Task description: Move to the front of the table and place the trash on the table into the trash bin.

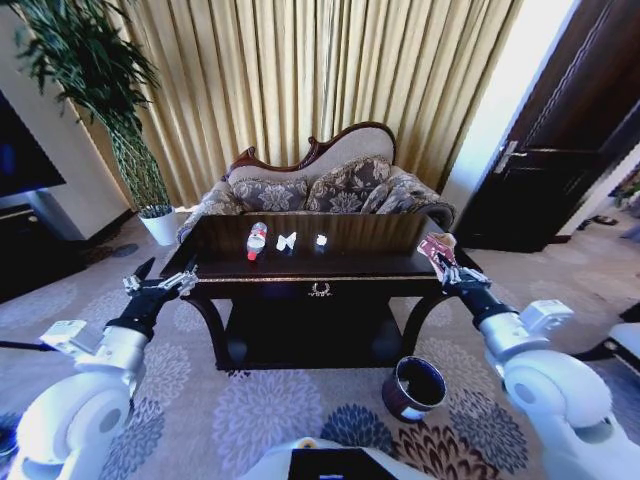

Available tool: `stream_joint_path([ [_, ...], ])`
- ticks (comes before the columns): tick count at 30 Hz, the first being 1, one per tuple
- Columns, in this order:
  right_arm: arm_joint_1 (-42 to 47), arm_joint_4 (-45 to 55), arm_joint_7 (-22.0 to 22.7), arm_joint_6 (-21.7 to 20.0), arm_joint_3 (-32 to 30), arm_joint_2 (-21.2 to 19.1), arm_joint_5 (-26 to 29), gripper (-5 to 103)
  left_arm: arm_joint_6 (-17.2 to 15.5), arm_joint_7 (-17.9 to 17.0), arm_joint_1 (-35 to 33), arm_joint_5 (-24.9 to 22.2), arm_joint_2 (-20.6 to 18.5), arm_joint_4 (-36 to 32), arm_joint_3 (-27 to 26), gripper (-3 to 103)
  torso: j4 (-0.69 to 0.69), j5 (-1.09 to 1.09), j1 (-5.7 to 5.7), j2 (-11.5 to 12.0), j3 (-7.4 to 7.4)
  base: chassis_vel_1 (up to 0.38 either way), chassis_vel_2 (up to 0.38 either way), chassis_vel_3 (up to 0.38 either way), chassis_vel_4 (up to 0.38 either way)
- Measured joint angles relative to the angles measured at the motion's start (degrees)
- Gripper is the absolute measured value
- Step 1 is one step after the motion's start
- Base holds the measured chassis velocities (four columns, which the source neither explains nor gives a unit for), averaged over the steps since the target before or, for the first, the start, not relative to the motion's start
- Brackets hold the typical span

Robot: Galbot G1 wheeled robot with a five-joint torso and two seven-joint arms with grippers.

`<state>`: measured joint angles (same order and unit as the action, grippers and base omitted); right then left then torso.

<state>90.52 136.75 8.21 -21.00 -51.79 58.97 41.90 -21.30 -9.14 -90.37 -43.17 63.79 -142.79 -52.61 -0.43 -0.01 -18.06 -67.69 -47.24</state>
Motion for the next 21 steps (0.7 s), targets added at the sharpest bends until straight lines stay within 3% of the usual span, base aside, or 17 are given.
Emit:
stream_joint_path([
  [2, 0.16, -0.57, -0.05, -0.06, 0.12, 0.40, -0.05, -2, 0.00, 0.00, 0.03, 0.00, 0.00, 0.00, 0.02, 100, 0.01, -0.01, 0.00, 0.00, 0.00, 0.000, 0.000, 0.000, 0.000],
  [4, 0.83, -5.03, -1.73, -0.14, 0.71, 2.03, -2.24, 7, 0.00, 0.01, 0.15, 0.00, -0.03, 0.01, 0.05, 100, 0.00, 0.00, -0.01, 0.01, -0.01, 0.000, 0.000, 0.000, 0.000],
  [6, 1.67, -12.08, -5.45, 2.30, 1.20, 3.26, -7.14, 1, -0.01, 0.01, 0.21, 0.00, -0.12, 0.01, -0.05, 100, -0.01, 0.02, -0.03, 0.02, -0.02, 0.000, 0.000, 0.000, 0.000],
  [8, 1.77, -14.95, -6.39, 3.35, 1.49, 3.64, -8.68, 1, -0.01, 0.00, 0.25, -0.01, -0.14, 0.02, -0.11, 100, -0.01, 0.02, -0.04, 0.03, -0.03, 0.000, 0.000, 0.000, 0.000],
  [10, 1.75, -16.66, -6.72, 3.87, 1.65, 3.84, -9.31, 1, -0.01, 0.00, 0.28, -0.02, -0.14, 0.01, -0.12, 100, 0.00, 0.02, -0.04, 0.03, -0.03, 0.000, 0.000, 0.000, 0.000],
  [12, 0.98, -26.40, -7.16, 5.44, 2.51, 4.58, -10.70, 0, -0.01, 0.00, 0.31, -0.02, -0.10, 0.01, -0.15, 100, 0.00, 0.03, -0.03, 0.02, -0.02, 0.000, 0.000, 0.000, 0.000],
  [15, 0.76, -29.61, -7.18, 5.61, 2.86, 4.75, -10.71, 0, -0.01, 0.00, 0.32, -0.03, -0.05, 0.02, -0.11, 100, 0.00, 0.02, -0.03, 0.02, -0.02, 0.000, 0.000, 0.000, 0.000],
  [18, -1.42, -40.12, -7.24, 5.78, 4.20, 5.79, -11.58, 0, -0.01, -0.01, 0.59, 0.00, 0.22, 0.14, 0.36, 100, -0.01, 0.01, -0.03, 0.02, -0.02, 0.000, 0.000, 0.000, 0.000],
  [21, -2.64, -43.31, -7.30, 5.80, 4.61, 6.07, -12.27, 0, -0.01, -0.01, 0.63, 0.01, 0.25, 0.14, 0.52, 100, -0.01, 0.01, -0.03, 0.02, -0.02, 0.000, 0.000, 0.000, 0.000],
])
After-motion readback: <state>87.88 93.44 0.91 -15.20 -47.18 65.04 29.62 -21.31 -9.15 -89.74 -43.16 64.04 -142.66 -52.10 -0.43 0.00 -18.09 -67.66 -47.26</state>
